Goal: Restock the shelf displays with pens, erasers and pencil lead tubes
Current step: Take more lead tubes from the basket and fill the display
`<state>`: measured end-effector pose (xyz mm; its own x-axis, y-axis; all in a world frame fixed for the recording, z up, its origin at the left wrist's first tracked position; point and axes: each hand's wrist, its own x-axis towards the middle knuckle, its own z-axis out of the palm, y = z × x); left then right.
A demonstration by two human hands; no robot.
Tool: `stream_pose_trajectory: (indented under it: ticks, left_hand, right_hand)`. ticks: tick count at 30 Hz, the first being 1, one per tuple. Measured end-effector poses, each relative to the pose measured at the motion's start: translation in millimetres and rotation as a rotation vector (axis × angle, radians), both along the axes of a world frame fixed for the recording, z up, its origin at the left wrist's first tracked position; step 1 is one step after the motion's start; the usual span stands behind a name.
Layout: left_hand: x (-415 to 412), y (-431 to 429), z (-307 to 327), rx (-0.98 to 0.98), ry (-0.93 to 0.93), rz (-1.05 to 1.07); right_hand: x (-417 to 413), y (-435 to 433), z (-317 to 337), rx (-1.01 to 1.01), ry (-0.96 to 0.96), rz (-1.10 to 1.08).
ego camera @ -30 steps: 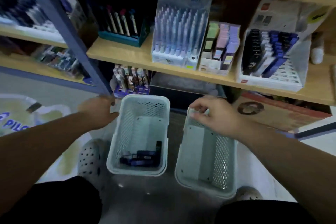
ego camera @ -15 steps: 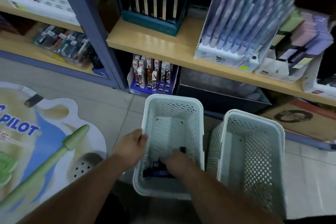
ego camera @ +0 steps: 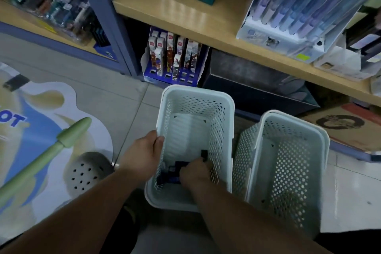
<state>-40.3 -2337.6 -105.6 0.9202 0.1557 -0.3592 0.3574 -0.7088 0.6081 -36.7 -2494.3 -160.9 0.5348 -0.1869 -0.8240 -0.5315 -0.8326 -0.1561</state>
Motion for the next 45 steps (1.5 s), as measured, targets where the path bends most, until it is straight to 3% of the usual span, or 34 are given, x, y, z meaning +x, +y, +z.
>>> stream_pose_trajectory:
  ticks: [4,7,10,17,22,30,36,45]
  left_hand:
    - [-5,-3,-7,-0.017,-0.071,0.04]
    - [-5,-2,-9,-0.038,-0.098,0.03]
    - [-5,-1,-9,-0.056,-0.113,0.024]
    - [-5,-2,-10,-0.053,-0.143,0.028]
    - [-7,-4,-11,-0.037,-0.161,0.047]
    - [-8,-5,-16,-0.024,-0.183,0.065]
    - [-9,-6,-17,-0.023,-0.192,0.075]
    - [-8,-7,-18,-0.017,-0.212,0.091]
  right_hand:
    - [12,8,-2,-0.056,0.082,0.104]
    - [12,6,-3,-0.058,0.087,0.314]
    - [10,-1,-13,-0.026,0.032,0.142]
    - [30,-11,-21,-0.059,0.025,0.66]
    - [47,-20,-30,-0.047,-0.006,0.904]
    - [42,-19,-30,0.098,0.029,0.983]
    - [38,-18,-26,0.099,-0.014,1.015]
    - [36,-13,-25,0.14,0.091,1.08]
